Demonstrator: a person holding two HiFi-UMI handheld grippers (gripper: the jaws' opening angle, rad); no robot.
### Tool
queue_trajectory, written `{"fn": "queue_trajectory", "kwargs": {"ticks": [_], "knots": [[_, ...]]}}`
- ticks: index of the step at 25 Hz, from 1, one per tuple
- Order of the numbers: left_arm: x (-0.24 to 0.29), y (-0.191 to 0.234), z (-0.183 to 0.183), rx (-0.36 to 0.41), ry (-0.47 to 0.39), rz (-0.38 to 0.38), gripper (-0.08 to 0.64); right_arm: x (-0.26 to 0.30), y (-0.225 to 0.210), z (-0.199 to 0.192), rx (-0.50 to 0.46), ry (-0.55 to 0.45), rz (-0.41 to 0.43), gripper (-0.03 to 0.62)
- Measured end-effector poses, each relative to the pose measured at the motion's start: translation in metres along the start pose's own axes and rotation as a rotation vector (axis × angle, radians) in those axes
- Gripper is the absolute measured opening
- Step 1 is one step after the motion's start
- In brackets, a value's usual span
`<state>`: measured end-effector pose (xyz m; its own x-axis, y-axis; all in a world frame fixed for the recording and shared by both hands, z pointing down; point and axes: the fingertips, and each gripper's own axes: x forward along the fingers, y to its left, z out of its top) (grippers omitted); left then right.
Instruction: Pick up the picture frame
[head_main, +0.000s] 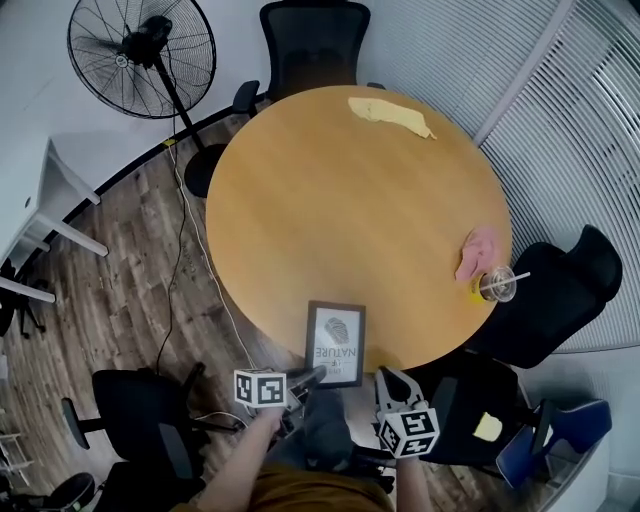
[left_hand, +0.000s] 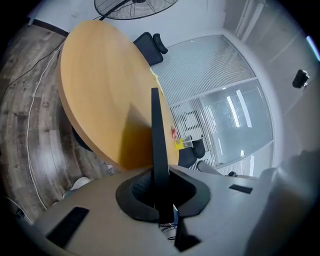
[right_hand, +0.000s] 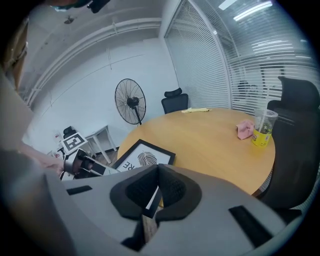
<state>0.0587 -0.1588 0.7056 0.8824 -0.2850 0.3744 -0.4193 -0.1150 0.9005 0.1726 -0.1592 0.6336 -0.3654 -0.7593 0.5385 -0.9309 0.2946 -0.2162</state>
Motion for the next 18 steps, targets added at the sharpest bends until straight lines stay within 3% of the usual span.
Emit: {"fn": "queue_trajectory", "kwargs": {"ticks": [18], "knots": [[-0.036,-0.032,0.021,0.039,-0.103,-0.048,0.043,-0.039,0.019,0.033,-0.04,-0.15,-0.095,0.012]]}}
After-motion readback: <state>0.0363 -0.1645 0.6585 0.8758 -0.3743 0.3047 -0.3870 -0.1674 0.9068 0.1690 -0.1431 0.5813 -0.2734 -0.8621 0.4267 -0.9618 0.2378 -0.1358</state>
